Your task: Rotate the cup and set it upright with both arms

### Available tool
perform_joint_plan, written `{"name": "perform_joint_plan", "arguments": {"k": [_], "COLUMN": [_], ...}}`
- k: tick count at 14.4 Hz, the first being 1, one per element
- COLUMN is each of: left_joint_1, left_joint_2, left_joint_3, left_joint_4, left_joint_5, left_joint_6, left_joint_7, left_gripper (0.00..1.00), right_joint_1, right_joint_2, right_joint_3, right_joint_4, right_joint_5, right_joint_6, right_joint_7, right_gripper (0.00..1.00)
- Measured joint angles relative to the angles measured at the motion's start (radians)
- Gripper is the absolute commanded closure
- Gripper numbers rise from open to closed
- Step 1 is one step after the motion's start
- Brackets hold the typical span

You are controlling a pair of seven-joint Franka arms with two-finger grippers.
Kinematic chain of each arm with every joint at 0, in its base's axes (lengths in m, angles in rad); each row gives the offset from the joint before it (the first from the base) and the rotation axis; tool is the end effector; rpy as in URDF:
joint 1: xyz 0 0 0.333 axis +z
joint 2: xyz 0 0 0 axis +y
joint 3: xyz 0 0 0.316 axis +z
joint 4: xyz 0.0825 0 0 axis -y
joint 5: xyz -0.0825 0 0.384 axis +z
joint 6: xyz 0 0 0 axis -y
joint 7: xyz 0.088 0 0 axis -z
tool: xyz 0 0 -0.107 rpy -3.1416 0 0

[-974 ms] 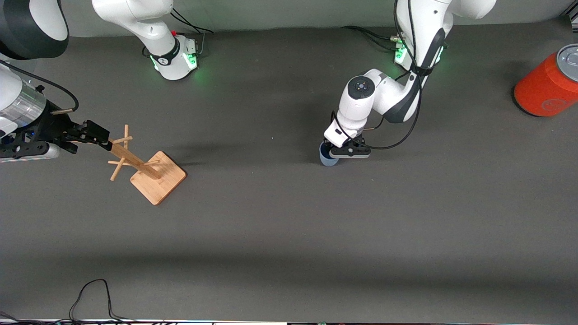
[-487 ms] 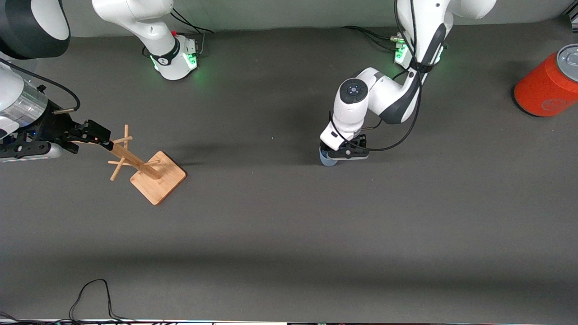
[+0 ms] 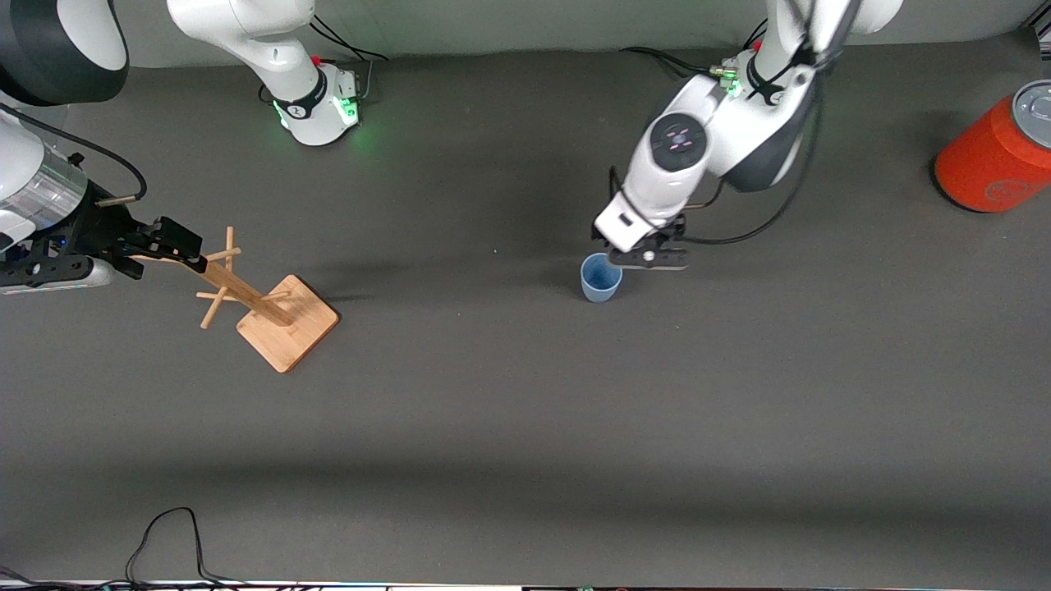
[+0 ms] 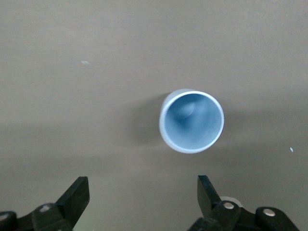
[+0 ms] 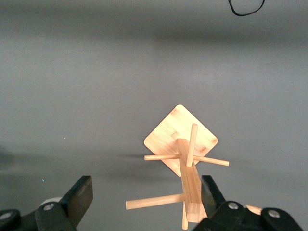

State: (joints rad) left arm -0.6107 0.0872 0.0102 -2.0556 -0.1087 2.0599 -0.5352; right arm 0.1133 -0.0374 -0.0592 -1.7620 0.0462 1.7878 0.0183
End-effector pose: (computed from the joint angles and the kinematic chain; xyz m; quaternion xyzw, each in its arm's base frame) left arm 0.4556 -0.3191 0.3885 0.9981 -0.0051 -0.0598 0.0169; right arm 0.5563 0.0336 0.5734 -0.9991 -0.0136 -0.0307 0.0249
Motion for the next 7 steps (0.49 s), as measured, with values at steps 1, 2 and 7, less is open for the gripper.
{"name": "perform_joint_plan", "arguments": {"k": [1,2,7], "left_joint_1": [0.029,0.062,0.284], "left_joint_2": [-0.036,-0.066,-0.109], "left_joint_3": [0.006,0.015,0.041], "left_joint_4": [0.022,0.046,0.208], "left_joint_5": [0.0,0.001,0.059], "left_joint_6": [-0.059,-0.112,-0.318], "left_joint_7": [0.009,0.02,0.185], "left_gripper": [0.0,0.0,0.0], "right_joint_1": [0.0,0.0,0.001], "right_joint_2": [0.0,0.0,0.006], "right_joint_3": [0.0,0.0,0.001], "right_joint_4": [0.001,0.002,0.002], "right_joint_5": [0.0,0.0,0.0], "right_joint_6": [0.0,0.0,0.0], "right_joint_7": [0.0,0.0,0.0], "right_gripper": [0.0,0.0,0.0]}}
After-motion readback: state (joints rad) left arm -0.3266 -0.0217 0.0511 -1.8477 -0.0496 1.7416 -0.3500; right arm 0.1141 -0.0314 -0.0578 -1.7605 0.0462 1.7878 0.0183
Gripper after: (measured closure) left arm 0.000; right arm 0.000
